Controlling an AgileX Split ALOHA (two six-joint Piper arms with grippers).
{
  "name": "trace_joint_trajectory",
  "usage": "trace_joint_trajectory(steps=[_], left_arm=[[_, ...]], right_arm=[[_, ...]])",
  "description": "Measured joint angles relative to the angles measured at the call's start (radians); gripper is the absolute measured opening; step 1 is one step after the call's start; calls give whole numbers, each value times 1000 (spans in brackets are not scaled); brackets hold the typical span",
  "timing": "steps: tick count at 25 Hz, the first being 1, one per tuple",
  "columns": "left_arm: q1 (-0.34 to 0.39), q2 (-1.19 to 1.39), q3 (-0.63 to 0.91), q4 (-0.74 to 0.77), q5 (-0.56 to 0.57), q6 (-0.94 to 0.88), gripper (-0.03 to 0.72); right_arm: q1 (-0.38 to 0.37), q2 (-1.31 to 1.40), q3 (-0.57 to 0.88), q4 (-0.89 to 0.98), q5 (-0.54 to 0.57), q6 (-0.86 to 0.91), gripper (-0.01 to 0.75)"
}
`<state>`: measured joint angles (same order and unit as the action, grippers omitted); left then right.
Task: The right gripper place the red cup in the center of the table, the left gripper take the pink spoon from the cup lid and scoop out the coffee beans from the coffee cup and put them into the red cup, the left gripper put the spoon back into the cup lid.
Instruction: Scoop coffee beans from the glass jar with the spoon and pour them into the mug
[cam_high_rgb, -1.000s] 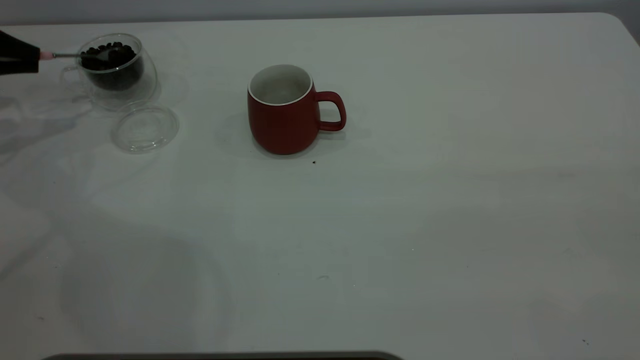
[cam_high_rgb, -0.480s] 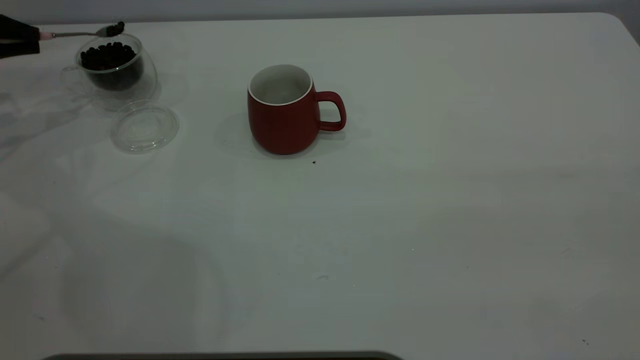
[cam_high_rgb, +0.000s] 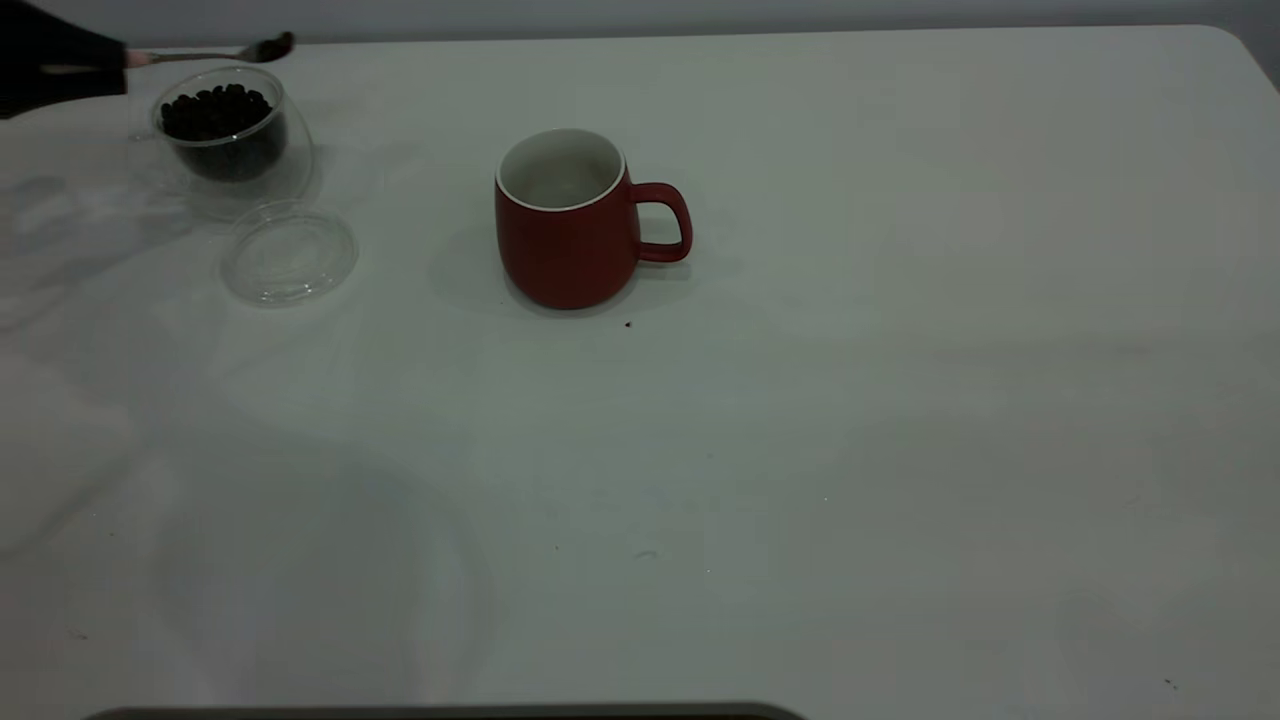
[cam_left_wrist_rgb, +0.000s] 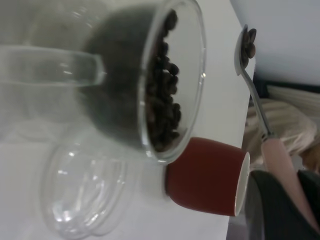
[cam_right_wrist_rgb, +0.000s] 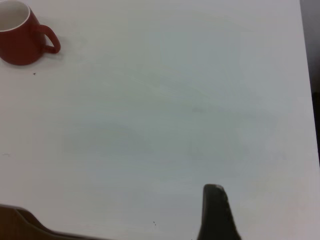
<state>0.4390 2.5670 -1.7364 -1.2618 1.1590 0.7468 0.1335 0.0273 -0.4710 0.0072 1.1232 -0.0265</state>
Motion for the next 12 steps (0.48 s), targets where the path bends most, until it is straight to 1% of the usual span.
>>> trace_joint_trajectory(steps=[12], left_arm=[[-197, 0, 0, 0, 0, -8, 118]], right_arm=[[0, 0, 0, 0, 0, 0, 534]])
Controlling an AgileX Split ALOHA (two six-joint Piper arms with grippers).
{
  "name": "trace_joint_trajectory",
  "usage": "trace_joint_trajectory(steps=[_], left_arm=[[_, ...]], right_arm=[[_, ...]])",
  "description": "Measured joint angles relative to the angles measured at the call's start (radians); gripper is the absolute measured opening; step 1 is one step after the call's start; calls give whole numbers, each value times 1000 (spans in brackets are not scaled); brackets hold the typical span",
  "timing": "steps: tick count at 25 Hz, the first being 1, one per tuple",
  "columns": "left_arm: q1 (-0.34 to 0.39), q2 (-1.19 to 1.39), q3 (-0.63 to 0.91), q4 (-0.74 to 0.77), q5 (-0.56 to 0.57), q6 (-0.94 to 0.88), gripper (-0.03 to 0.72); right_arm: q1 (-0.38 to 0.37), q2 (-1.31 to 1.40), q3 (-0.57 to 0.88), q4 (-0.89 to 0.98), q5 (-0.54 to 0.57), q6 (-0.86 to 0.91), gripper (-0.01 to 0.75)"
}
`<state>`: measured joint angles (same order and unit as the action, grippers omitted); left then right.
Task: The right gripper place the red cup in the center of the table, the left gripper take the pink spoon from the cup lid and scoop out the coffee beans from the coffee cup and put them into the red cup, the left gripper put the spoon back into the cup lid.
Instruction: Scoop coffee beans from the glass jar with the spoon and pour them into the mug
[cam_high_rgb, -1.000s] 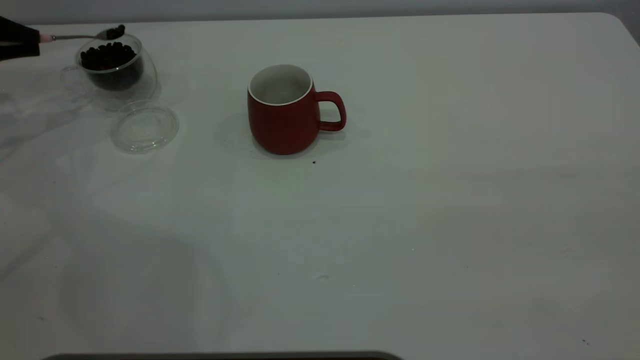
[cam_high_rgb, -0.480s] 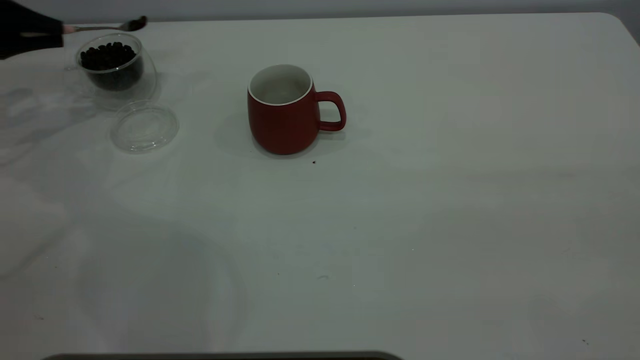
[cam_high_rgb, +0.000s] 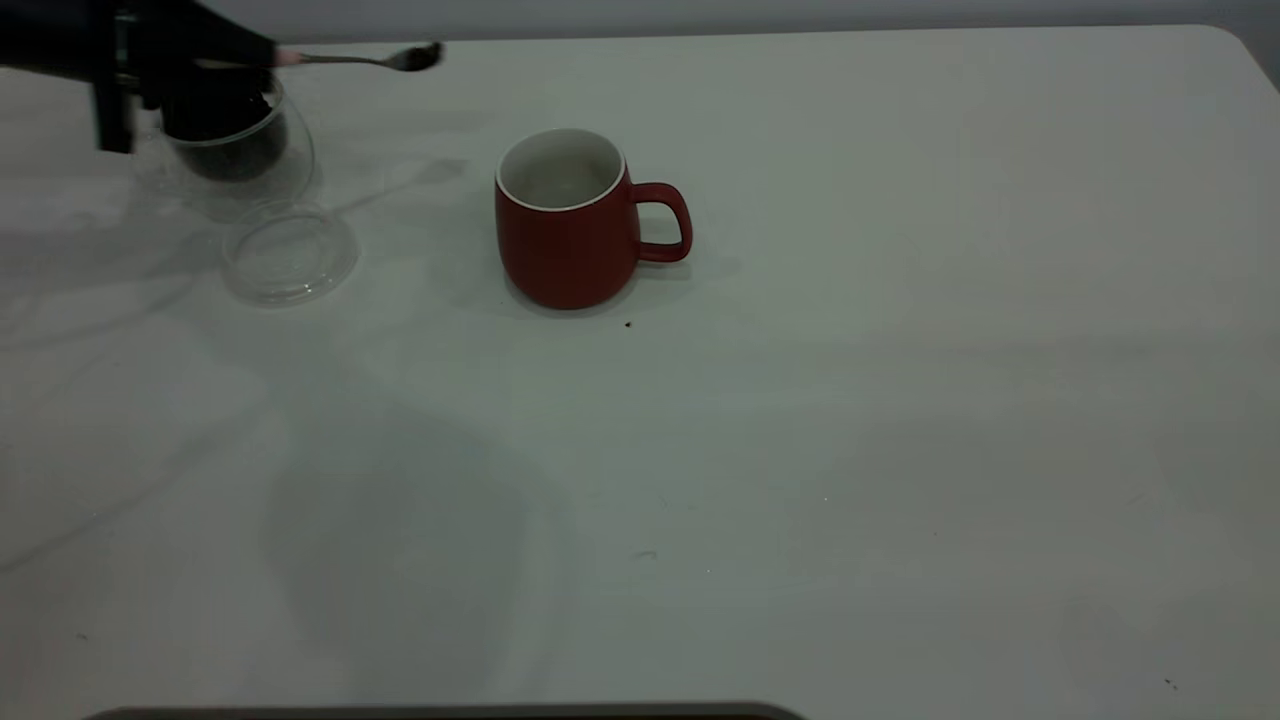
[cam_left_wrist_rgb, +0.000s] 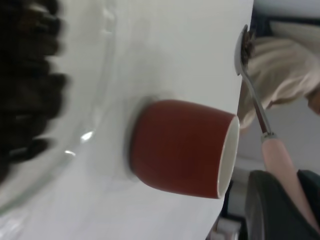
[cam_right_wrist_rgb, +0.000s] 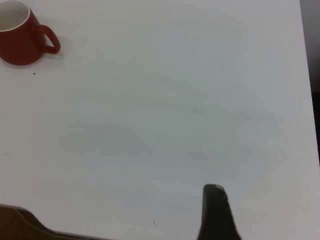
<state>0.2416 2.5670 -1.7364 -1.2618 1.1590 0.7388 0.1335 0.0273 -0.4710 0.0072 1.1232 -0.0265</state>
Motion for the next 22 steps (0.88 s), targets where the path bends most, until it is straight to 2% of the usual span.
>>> trace_joint_trajectory(steps=[4, 14, 22], left_arm=[[-52, 0, 0, 0, 0, 0, 118], [-129, 0, 0, 50, 0, -4, 118], [-150, 0, 0, 74, 1, -4, 118]], right_arm=[[0, 0, 0, 0, 0, 0, 534], [0, 0, 0, 0, 0, 0, 534], [0, 0, 0, 0, 0, 0, 534]])
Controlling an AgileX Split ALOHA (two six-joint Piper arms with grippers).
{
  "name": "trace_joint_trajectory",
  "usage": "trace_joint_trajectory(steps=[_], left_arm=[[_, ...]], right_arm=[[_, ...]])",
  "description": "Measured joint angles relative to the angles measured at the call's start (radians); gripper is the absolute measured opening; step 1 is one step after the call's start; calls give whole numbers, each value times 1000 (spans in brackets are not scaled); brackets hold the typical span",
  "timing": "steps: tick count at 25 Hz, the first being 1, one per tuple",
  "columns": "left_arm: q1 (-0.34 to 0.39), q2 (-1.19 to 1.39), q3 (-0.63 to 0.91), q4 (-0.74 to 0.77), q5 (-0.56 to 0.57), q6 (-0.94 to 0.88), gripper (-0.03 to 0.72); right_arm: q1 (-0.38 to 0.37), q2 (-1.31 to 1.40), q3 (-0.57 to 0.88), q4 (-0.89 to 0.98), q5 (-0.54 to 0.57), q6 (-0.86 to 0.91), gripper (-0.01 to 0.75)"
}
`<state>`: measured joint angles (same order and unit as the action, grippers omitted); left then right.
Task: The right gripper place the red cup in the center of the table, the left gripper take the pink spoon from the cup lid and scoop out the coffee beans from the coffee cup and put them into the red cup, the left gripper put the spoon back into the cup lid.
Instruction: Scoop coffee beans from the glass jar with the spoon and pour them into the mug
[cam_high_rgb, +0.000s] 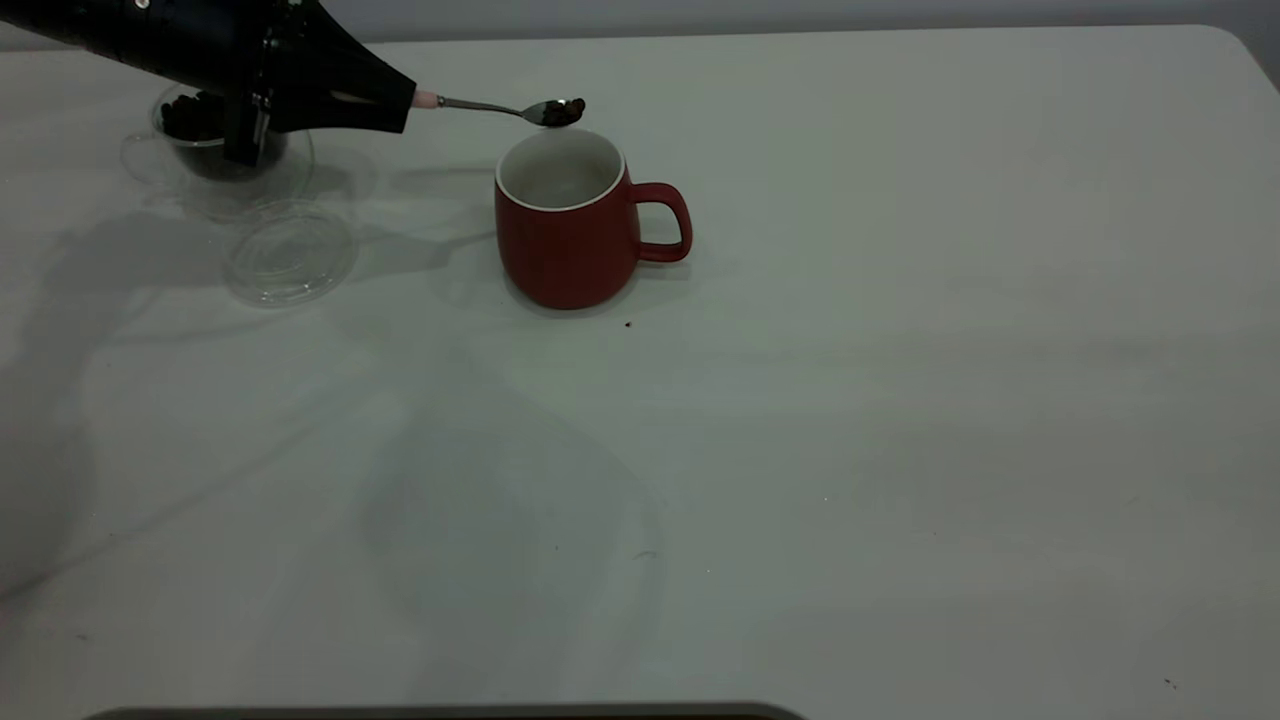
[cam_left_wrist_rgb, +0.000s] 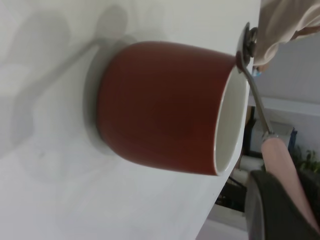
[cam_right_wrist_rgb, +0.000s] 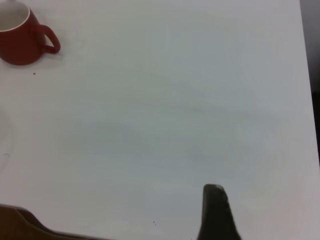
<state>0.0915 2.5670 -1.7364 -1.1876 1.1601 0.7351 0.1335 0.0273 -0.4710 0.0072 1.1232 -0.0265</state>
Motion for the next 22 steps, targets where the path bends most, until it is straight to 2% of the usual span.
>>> trace_joint_trajectory(steps=[6, 22], left_arm=[[-1, -3, 0, 34, 7, 23, 118], [-2, -3, 0, 8, 6, -2, 118]], right_arm=[[0, 0, 0, 0, 0, 0, 534], [0, 0, 0, 0, 0, 0, 534]])
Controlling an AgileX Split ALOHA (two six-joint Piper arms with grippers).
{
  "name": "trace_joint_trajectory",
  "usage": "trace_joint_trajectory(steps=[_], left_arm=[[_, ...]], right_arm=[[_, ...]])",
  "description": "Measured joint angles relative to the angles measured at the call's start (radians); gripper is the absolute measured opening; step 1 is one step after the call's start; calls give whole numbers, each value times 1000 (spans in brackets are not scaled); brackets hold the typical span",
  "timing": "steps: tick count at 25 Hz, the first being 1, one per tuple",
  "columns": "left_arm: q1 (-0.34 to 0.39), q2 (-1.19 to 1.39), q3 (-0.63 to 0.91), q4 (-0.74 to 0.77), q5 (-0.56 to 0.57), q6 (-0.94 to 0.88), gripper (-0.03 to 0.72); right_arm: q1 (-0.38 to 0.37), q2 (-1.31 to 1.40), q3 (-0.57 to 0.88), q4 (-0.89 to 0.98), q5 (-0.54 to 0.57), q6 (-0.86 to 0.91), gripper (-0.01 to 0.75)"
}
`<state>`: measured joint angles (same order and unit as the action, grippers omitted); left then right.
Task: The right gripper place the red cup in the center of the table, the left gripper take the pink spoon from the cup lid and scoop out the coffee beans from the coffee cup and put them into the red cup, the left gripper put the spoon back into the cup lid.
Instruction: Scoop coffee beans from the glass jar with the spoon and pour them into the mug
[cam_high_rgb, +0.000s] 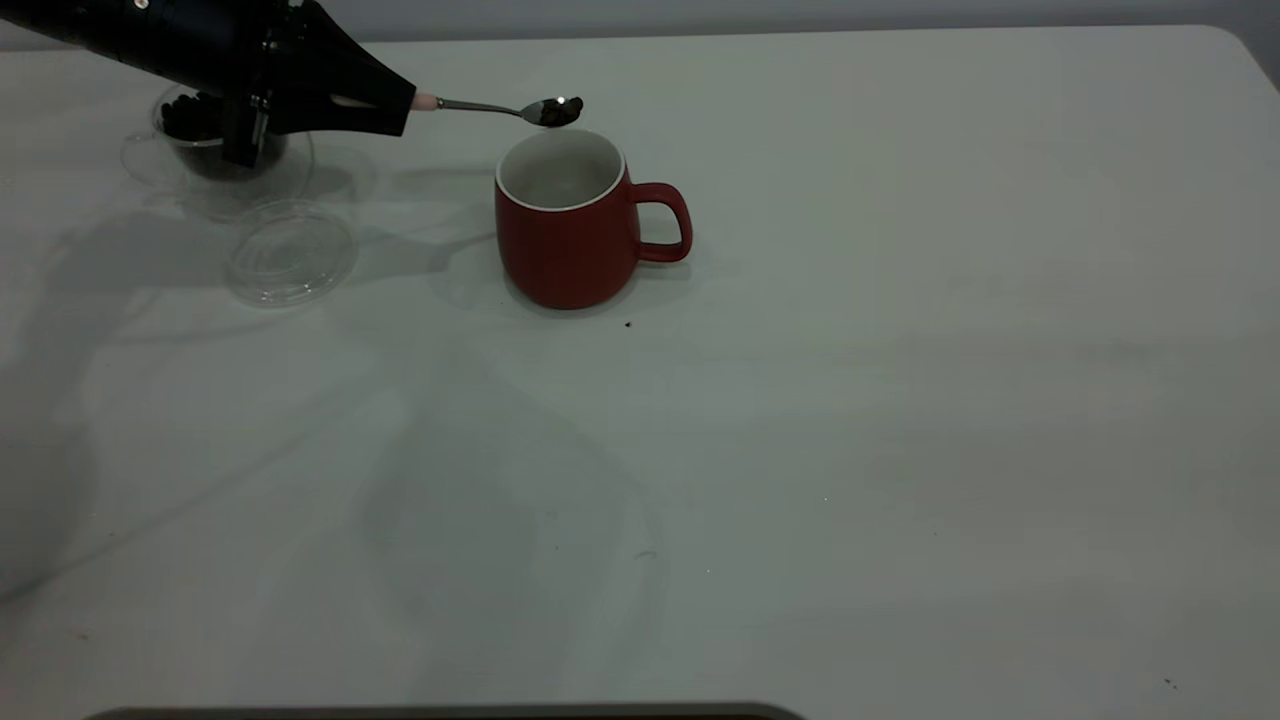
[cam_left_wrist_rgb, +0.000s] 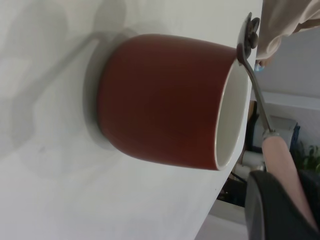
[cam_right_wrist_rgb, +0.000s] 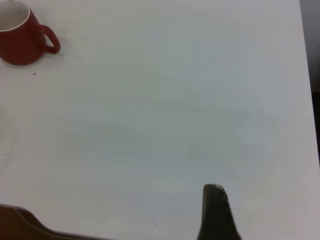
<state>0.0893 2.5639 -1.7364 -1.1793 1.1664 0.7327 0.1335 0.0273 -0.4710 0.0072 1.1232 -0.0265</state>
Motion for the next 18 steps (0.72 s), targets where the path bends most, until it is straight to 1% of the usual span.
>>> trace_joint_trajectory(steps=[18], left_arm=[[0, -7, 0, -26, 0, -35, 118]], right_arm=[[0, 0, 0, 0, 0, 0, 534]])
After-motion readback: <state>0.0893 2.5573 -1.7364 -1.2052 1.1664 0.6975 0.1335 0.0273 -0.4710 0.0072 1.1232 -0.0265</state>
